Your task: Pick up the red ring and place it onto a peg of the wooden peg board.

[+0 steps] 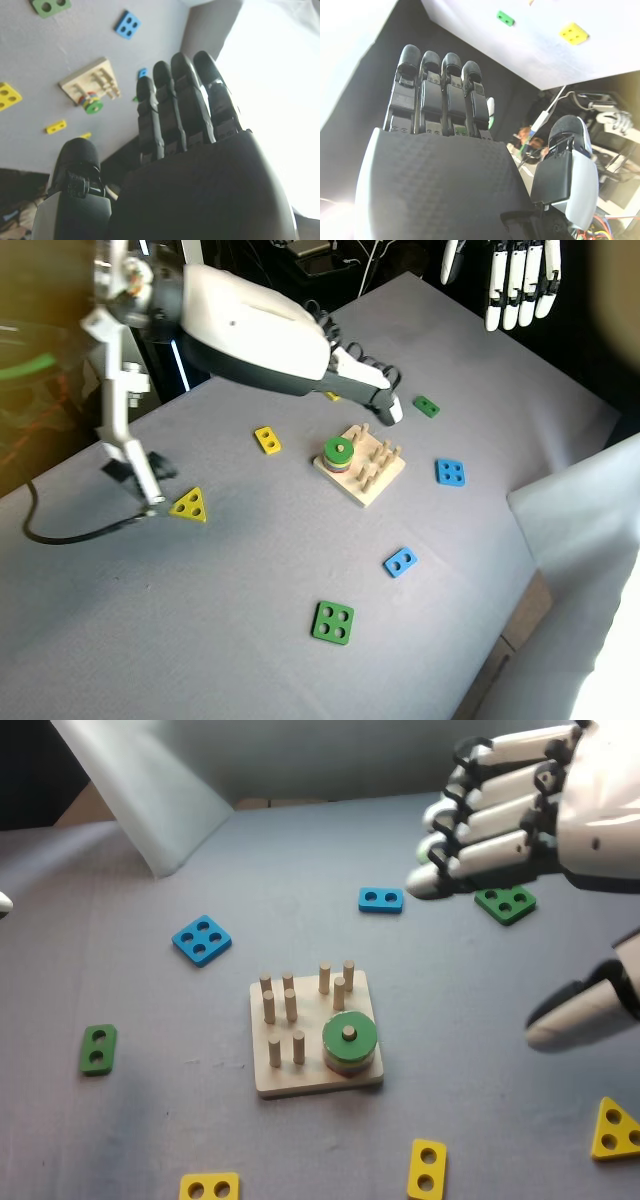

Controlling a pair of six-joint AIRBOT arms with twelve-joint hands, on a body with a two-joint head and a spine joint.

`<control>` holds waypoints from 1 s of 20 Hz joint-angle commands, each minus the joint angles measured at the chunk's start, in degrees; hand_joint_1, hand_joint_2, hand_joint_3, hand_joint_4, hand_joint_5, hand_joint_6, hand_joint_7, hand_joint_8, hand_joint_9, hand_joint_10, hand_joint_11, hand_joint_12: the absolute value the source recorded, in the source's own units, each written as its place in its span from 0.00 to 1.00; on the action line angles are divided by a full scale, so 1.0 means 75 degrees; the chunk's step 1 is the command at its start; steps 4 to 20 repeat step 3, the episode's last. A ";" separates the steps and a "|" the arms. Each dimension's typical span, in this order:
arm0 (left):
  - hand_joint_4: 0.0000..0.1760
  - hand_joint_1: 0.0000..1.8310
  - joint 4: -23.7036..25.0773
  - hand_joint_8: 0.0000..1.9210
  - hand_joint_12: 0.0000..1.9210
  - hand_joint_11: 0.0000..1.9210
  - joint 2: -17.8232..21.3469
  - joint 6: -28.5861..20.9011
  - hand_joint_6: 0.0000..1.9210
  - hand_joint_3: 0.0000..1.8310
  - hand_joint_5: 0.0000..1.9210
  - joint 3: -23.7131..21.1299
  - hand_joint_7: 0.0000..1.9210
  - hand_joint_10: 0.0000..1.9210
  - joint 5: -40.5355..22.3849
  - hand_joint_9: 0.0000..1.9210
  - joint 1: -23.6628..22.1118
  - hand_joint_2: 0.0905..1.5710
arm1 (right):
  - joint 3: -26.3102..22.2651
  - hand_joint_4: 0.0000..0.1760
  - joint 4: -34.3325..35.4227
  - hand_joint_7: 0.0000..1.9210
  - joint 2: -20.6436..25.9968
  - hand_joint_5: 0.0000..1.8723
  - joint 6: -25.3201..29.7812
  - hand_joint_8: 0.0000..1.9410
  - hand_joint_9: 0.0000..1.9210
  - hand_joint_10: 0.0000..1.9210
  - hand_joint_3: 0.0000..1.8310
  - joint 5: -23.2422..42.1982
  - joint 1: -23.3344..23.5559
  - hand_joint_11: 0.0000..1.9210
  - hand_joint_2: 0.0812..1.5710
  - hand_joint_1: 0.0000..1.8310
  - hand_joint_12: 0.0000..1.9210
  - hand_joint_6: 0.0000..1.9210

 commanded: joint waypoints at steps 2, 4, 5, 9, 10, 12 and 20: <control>0.00 0.00 -0.0280 0.00 0.41 0.00 0.0008 -0.0016 0.00 0.00 0.21 0.0036 0.22 0.00 -0.0088 0.20 -0.0095 0.83 | -0.0109 0.00 0.0366 0.25 0.0180 0.25 0.0198 0.01 0.20 0.02 0.00 -0.0115 0.0164 0.00 0.60 0.10 0.51 0.01; 0.00 0.00 -0.0280 0.00 0.41 0.00 0.0007 -0.0016 0.00 0.00 0.21 0.0028 0.22 0.00 -0.0088 0.20 -0.0095 0.84 | -0.0107 0.00 0.0367 0.26 0.0231 0.26 0.0376 0.01 0.21 0.02 0.00 -0.0162 0.0158 0.00 0.60 0.12 0.53 0.01; 0.00 0.00 -0.0280 0.00 0.41 0.00 0.0007 -0.0016 0.00 0.00 0.21 0.0028 0.22 0.00 -0.0088 0.20 -0.0095 0.84 | -0.0107 0.00 0.0367 0.26 0.0231 0.26 0.0376 0.01 0.21 0.02 0.00 -0.0162 0.0158 0.00 0.60 0.12 0.53 0.01; 0.00 0.00 -0.0280 0.00 0.41 0.00 0.0007 -0.0016 0.00 0.00 0.21 0.0028 0.22 0.00 -0.0088 0.20 -0.0095 0.84 | -0.0107 0.00 0.0367 0.26 0.0231 0.26 0.0376 0.01 0.21 0.02 0.00 -0.0162 0.0158 0.00 0.60 0.12 0.53 0.01; 0.00 0.00 -0.0280 0.00 0.41 0.00 0.0007 -0.0016 0.00 0.00 0.21 0.0028 0.22 0.00 -0.0088 0.20 -0.0095 0.84 | -0.0107 0.00 0.0367 0.26 0.0231 0.26 0.0376 0.01 0.21 0.02 0.00 -0.0162 0.0158 0.00 0.60 0.12 0.53 0.01; 0.00 0.00 -0.0280 0.00 0.41 0.00 0.0007 -0.0016 0.00 0.00 0.21 0.0028 0.22 0.00 -0.0088 0.20 -0.0095 0.84 | -0.0107 0.00 0.0367 0.26 0.0231 0.26 0.0376 0.01 0.21 0.02 0.00 -0.0162 0.0158 0.00 0.60 0.12 0.53 0.01; 0.00 0.00 -0.0280 0.00 0.41 0.00 0.0007 -0.0016 0.00 0.00 0.21 0.0028 0.22 0.00 -0.0088 0.20 -0.0095 0.84 | -0.0107 0.00 0.0367 0.26 0.0231 0.26 0.0376 0.01 0.21 0.02 0.00 -0.0162 0.0158 0.00 0.60 0.12 0.53 0.01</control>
